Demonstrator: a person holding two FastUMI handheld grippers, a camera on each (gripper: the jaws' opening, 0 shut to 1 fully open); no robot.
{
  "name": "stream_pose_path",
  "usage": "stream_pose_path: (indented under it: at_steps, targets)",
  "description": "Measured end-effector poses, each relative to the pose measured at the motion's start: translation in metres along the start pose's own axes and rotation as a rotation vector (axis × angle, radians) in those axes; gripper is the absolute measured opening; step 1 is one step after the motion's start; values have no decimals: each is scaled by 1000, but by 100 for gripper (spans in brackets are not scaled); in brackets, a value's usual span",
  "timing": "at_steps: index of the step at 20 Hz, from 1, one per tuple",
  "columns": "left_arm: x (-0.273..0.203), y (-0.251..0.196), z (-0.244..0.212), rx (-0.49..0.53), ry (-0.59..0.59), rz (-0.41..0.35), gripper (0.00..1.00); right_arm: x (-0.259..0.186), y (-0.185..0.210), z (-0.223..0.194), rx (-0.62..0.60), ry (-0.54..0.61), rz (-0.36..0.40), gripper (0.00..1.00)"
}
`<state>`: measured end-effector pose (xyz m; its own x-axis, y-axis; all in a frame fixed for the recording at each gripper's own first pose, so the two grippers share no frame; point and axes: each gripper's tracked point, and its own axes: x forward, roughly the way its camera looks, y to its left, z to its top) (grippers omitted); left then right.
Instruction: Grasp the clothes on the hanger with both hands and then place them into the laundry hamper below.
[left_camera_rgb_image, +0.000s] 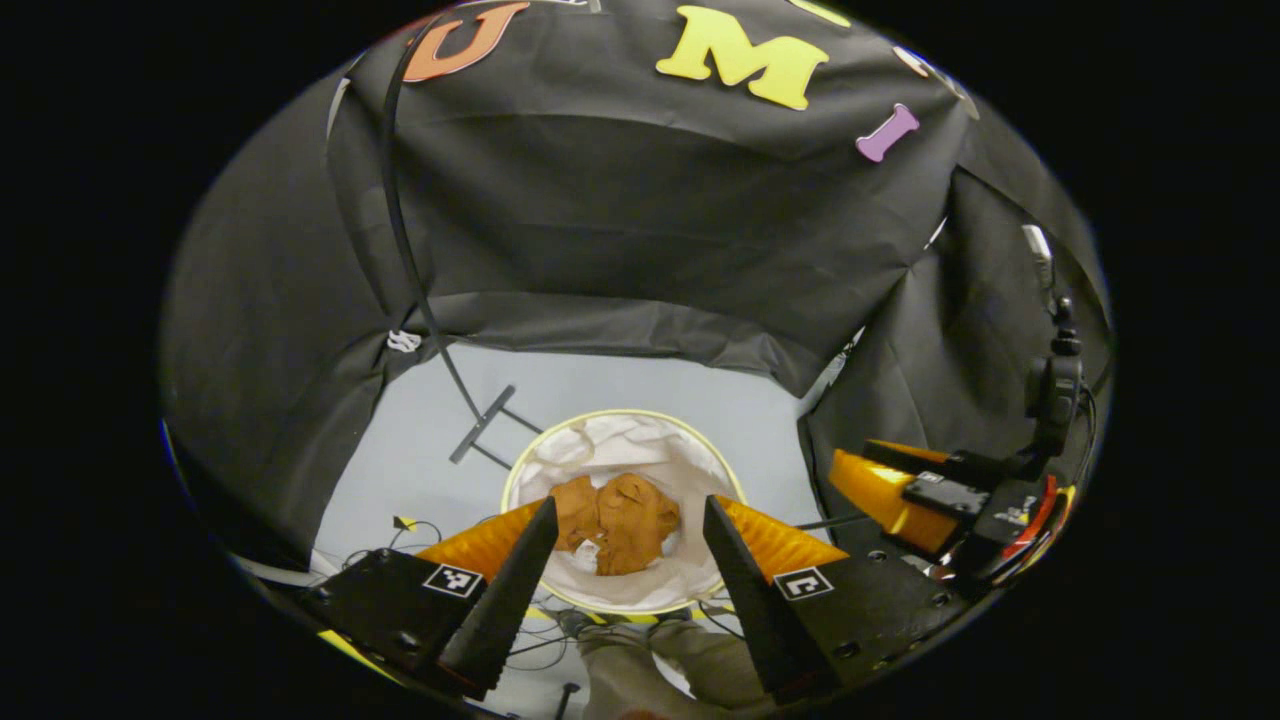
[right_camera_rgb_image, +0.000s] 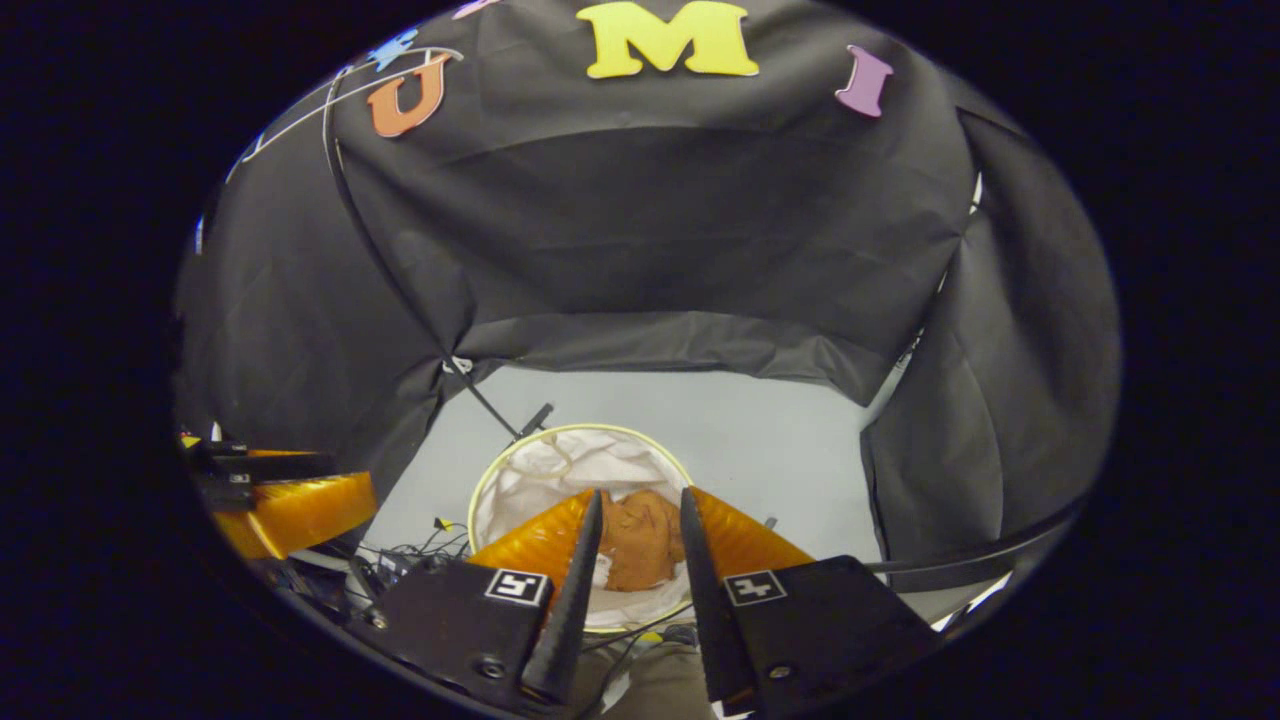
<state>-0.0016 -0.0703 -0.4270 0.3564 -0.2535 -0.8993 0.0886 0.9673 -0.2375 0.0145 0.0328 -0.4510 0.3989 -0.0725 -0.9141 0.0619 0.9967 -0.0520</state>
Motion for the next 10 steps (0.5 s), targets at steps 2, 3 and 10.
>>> stream_pose_path:
  at_steps: [2, 3, 10]
  targets:
    - [-5, 4, 2, 16, -4, 8, 91, -19, -10, -8, -2, -21, -25, 62]
    - [-6, 5, 3, 29, -10, 9, 100, -29, -17, -12, 7, -32, -45, 65]
    - [-22, -10, 9, 65, -76, -49, 95, -104, -34, -2, 65, -169, -117, 75]
